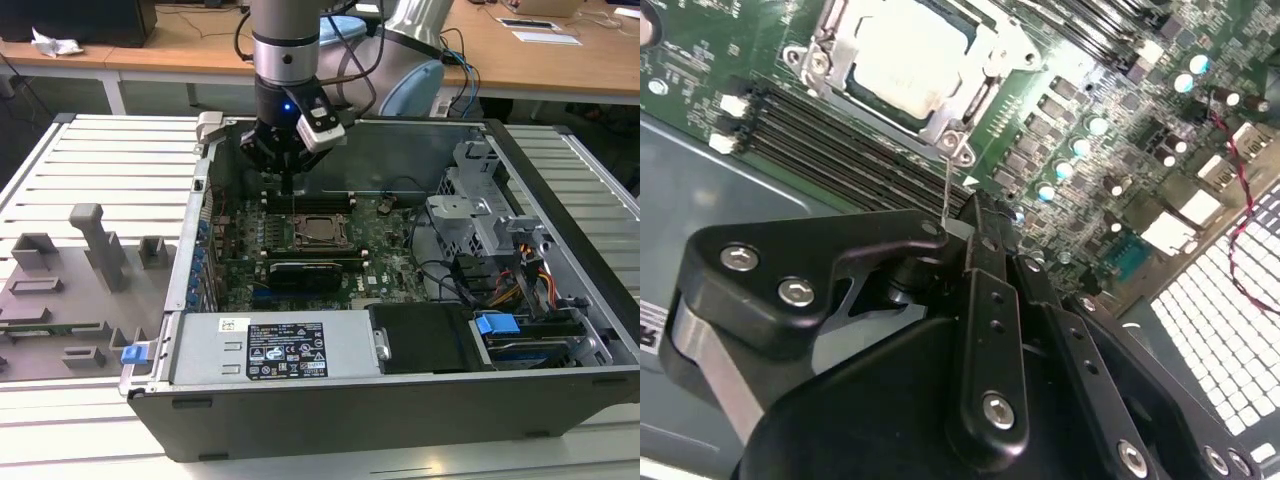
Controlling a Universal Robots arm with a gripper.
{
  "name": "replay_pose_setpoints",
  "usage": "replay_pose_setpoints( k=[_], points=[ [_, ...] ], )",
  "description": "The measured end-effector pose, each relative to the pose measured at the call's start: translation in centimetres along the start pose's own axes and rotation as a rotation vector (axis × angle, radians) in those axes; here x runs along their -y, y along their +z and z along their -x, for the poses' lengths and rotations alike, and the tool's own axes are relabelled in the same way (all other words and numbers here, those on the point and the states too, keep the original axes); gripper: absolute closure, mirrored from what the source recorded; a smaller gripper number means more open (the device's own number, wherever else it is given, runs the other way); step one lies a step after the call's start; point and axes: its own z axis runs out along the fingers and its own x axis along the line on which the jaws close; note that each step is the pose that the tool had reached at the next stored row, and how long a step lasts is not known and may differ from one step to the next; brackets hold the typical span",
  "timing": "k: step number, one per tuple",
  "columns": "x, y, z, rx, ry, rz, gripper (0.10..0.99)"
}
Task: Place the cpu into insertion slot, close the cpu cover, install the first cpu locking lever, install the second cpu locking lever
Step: 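Install the first cpu locking lever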
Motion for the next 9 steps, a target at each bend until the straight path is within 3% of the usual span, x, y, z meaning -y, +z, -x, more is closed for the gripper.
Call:
replay_pose_setpoints(
  k=[3,7,9],
  points=[
    [0.01,0.08,0.62,0.0,0.0,0.0,0.976],
    [0.05,0.45,3.08,-0.0025,0.0,0.0,0.976],
    [0.07,0.51,3.29,-0.0026,0.0,0.004,0.976]
  ],
)
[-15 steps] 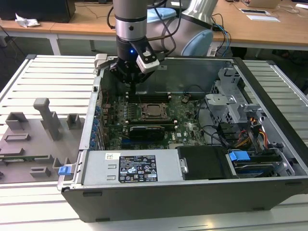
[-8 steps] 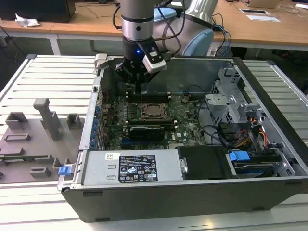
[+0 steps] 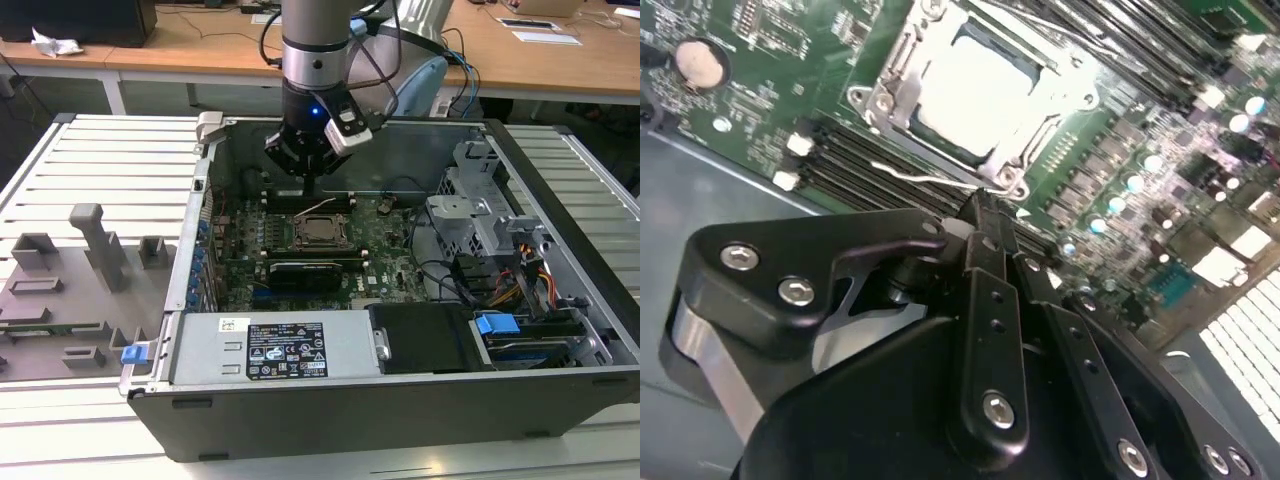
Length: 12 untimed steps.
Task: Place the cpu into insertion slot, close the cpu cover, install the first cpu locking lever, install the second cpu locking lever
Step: 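Install the first cpu locking lever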
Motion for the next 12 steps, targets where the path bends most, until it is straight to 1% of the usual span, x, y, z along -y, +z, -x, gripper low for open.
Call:
replay_pose_setpoints(
  k=[2,3,4,6,10,11,12],
  points=[
    [-0.01,0.07,0.01,0.0005,-0.004,0.02,0.976],
    [-0.01,0.11,0.02,0.0007,-0.005,0.022,0.976],
    [0.0,0.21,0.05,0.0005,-0.007,0.022,0.976],
    [0.0,0.42,0.15,0.0002,-0.041,0.021,0.976],
    [-0.22,0.67,0.47,0.0002,-0.04,0.021,0.976],
    [-0.29,0.81,0.6,0.0001,-0.022,0.019,0.976],
    [-0.34,0.9,0.76,0.0003,-0.02,0.019,0.976]
  ],
)
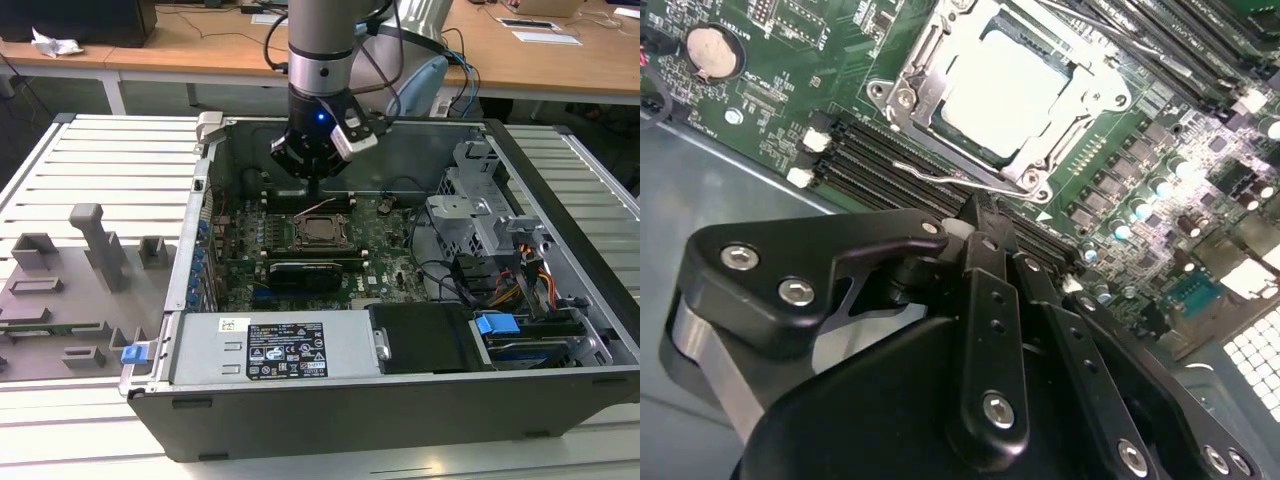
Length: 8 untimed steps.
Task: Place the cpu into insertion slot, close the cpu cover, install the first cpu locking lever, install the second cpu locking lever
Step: 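Install the first cpu locking lever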
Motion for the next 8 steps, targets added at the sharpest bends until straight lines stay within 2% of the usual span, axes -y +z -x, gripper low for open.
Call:
replay_pose_setpoints(
  k=[4,8],
  points=[
    [-0.2,0.4,0.65,0.0,0.0,0.0,0.976],
    [-0.25,0.87,0.88,0.0,0.0,0.0,0.976]
  ],
)
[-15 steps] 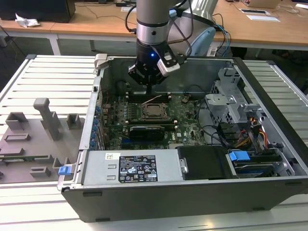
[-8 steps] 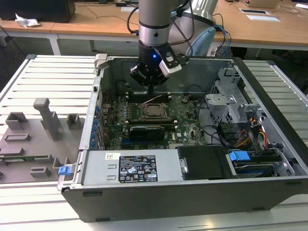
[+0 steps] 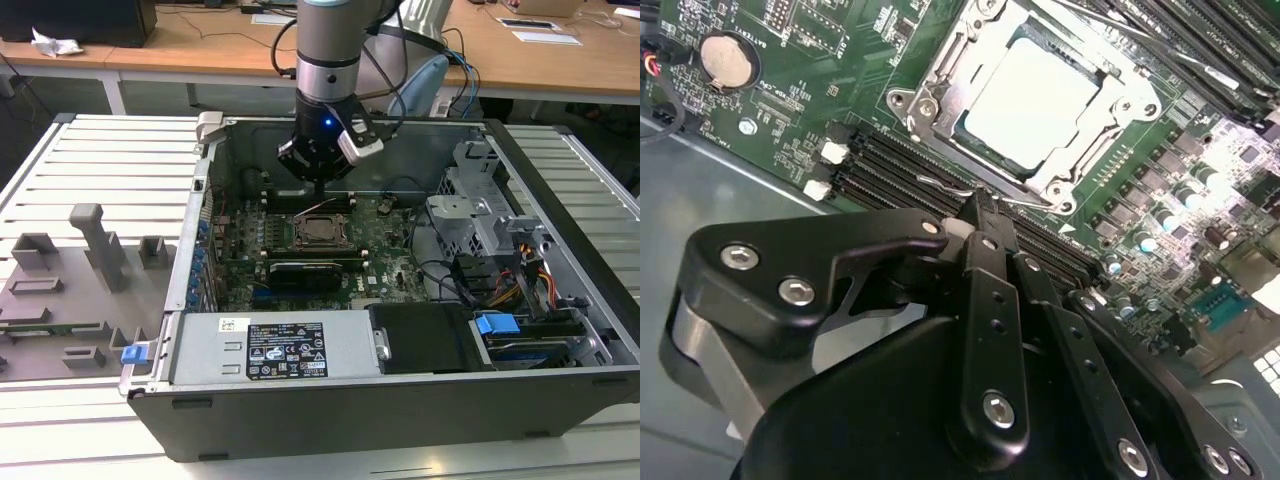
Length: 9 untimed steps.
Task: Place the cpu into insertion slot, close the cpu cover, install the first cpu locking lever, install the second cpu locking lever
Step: 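Install the first cpu locking lever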
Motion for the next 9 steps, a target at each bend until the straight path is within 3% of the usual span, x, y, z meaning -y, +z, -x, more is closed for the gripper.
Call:
replay_pose_setpoints(
  k=[9],
  points=[
    [-0.18,0.62,0.78,0.0,0.0,0.0,0.976]
  ],
)
